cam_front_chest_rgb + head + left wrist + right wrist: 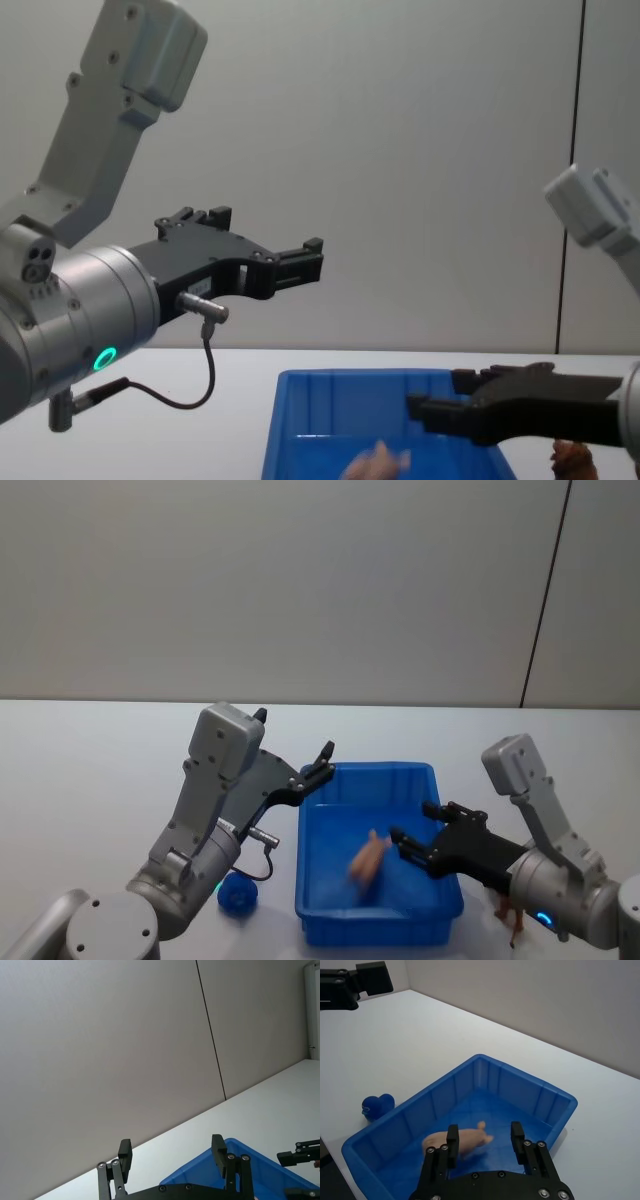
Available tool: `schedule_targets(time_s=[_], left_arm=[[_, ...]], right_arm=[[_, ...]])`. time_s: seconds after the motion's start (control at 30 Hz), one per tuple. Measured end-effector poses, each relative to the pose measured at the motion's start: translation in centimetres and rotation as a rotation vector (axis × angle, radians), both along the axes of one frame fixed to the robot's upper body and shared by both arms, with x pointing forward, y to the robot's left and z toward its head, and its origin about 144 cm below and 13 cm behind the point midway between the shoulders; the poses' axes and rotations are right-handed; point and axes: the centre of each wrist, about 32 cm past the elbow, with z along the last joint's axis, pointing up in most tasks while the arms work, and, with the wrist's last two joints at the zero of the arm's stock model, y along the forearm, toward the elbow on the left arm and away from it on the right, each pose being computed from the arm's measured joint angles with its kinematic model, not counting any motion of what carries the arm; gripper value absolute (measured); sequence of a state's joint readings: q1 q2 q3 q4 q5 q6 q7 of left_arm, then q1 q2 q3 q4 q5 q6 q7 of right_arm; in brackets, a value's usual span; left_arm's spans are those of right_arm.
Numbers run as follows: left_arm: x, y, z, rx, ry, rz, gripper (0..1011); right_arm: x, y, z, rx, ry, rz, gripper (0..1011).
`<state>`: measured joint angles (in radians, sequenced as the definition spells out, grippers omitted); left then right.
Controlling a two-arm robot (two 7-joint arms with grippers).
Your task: Pick up the two dolls from the table and place them into the box.
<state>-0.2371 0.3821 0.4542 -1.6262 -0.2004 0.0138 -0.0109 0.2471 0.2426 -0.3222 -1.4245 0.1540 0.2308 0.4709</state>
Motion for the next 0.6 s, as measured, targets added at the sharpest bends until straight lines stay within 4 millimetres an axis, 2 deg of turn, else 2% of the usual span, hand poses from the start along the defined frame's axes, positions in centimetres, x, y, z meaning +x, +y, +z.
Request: schedule_targets(time_s=[0.07,0.1,0.2,0.47,0.6], left_arm=[[0.0,0.0,0.0,0.0,0.0,0.0,1001],[0.0,0.0,0.0,0.0,0.0,0.0,1001],[0.0,0.0,0.0,0.0,0.0,0.0,1001],[0.0,0.0,0.0,0.0,0.0,0.0,1001],[0.0,0.0,0.0,0.0,0.0,0.0,1001]], right_arm=[[0.02,0.18,-0.12,-0.001,0.003,0.0,631],[0.03,0.31,-0.21,-0.002,0.005,-0.001,693],[0.06,0.52,-0.3,-0.002,0.003,-0.005,792],[-0.19,0.38,-0.23,0.016,-0.026,-0.029,1000],[-0.47,-0.06,-0.12,0.026,-0.039,-0.045,1001]])
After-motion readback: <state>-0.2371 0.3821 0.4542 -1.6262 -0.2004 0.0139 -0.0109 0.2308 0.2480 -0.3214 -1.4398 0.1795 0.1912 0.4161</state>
